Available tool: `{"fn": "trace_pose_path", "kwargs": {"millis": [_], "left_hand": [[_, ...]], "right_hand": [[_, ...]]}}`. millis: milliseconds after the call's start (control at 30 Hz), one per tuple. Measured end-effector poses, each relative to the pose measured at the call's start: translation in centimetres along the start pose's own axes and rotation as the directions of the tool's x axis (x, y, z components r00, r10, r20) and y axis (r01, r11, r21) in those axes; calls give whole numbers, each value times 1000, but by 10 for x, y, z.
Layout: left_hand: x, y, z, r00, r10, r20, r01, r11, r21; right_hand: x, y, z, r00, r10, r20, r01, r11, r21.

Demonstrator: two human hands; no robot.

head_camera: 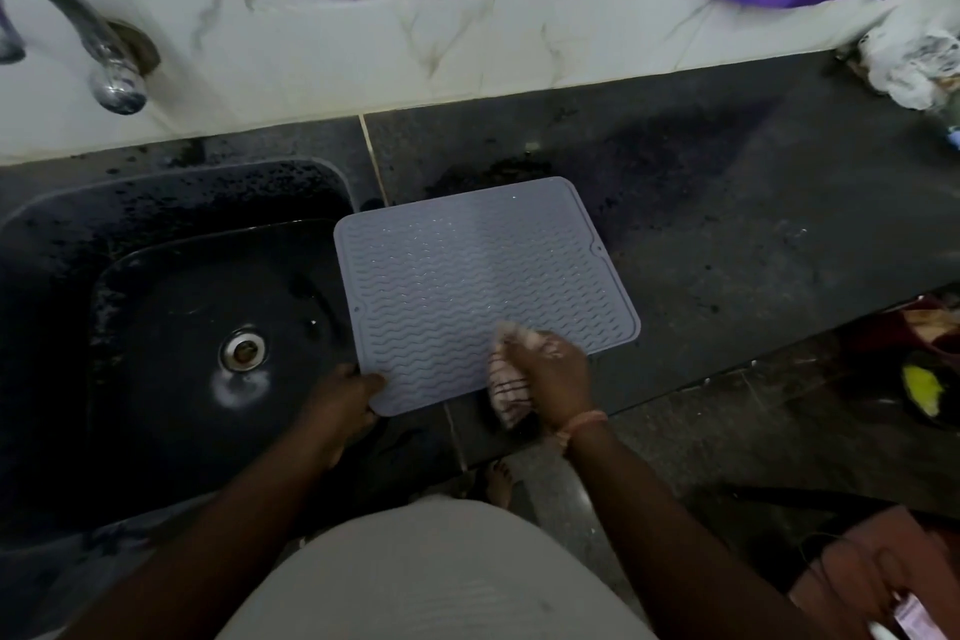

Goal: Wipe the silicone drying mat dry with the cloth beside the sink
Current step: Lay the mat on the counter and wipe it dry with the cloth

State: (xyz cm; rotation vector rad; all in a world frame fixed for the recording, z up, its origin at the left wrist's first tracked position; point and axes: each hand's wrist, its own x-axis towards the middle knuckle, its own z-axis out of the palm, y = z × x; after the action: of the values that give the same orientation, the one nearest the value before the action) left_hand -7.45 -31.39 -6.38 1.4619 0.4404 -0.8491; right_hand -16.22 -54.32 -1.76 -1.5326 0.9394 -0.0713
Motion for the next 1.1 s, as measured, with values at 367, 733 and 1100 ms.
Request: {"fn": "trace_pose_path", "kwargs": {"millis": [367, 733, 1100], "left_hand": [[4, -4, -4, 974, 220, 54, -227, 942, 247], [4, 0, -4, 971, 199, 133, -223, 955, 195], [-3, 2, -5, 947, 308, 94, -318, 848, 425]], "right_hand": [[57, -2, -65, 890, -42, -454, -96, 956, -277], [-20, 15, 46, 995, 52, -87, -55, 998, -31], [15, -17, 30, 999, 32, 7, -31, 999, -38]]}}
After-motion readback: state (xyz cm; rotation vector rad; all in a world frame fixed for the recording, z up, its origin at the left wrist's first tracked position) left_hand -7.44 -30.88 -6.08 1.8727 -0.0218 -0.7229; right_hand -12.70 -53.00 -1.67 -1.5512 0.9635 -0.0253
